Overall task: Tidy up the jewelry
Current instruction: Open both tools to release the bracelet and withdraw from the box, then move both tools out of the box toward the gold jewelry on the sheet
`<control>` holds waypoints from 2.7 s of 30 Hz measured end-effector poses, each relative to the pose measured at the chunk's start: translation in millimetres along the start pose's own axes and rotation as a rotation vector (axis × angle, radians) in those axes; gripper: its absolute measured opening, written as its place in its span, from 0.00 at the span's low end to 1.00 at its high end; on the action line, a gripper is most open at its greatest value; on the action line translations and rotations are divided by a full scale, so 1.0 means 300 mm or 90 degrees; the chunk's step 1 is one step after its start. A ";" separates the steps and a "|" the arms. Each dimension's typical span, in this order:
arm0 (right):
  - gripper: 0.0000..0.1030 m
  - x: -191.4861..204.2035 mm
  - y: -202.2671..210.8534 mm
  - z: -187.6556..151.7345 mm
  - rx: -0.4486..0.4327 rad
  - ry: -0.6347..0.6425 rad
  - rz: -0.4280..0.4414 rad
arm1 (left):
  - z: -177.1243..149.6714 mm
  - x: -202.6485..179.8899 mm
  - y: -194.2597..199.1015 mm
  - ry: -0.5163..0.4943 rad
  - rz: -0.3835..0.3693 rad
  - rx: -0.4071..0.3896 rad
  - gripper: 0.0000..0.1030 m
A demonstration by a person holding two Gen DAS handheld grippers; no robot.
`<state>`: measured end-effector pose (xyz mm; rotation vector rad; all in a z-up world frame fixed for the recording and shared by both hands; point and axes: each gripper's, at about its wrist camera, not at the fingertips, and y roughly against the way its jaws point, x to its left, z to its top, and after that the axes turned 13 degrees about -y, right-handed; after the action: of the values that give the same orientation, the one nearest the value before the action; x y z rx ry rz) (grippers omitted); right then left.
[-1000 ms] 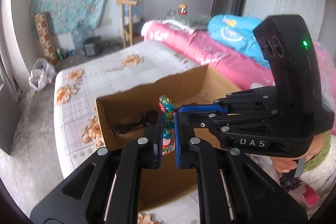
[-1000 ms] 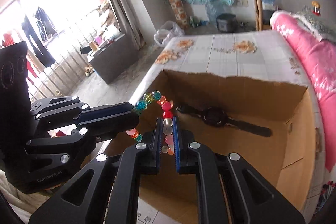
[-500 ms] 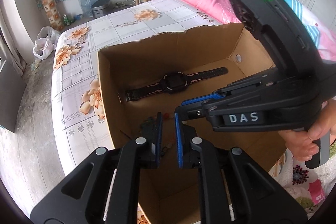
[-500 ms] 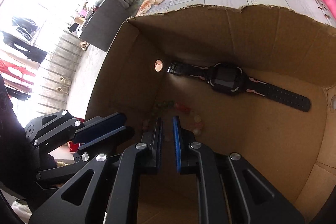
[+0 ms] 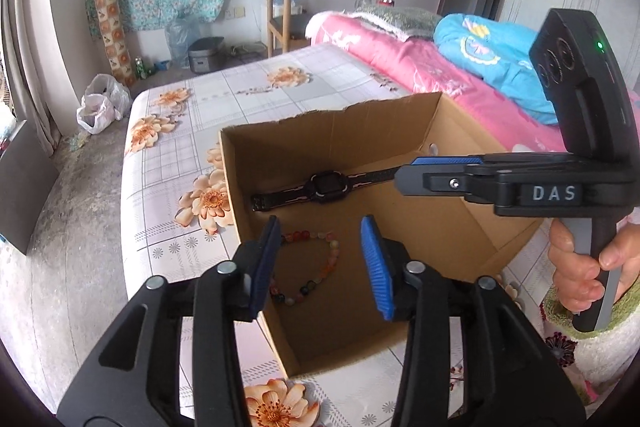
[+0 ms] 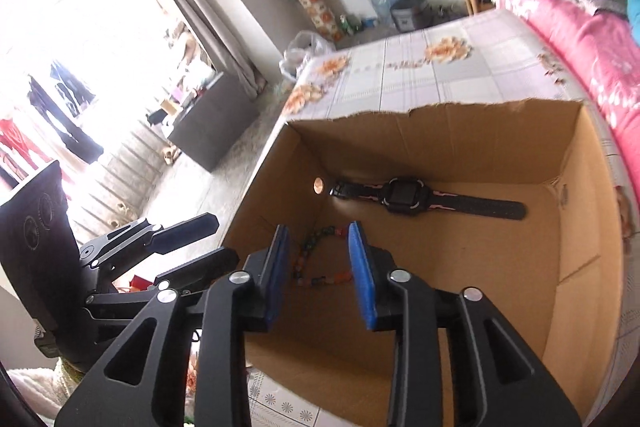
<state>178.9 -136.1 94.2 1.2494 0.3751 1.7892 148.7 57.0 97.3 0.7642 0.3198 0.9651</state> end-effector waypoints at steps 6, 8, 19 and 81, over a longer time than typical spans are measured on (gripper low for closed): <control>0.54 0.026 0.116 -0.069 -0.063 0.027 -0.006 | -0.032 -0.041 0.074 0.008 -0.002 -0.028 0.59; 0.58 0.033 0.147 -0.099 -0.075 0.033 -0.007 | -0.048 -0.057 0.094 0.006 -0.004 -0.034 0.65; 0.59 -0.042 0.233 -0.291 -0.049 0.037 -0.010 | -0.183 -0.190 0.113 -0.029 -0.058 -0.016 0.78; 0.94 -0.234 0.421 -0.424 -0.211 0.089 -0.519 | -0.411 -0.337 -0.233 -0.025 0.002 0.155 0.85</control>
<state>13.0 -232.7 80.6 0.5993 0.5451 1.1629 67.0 3.5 -46.9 1.0053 0.4064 0.9231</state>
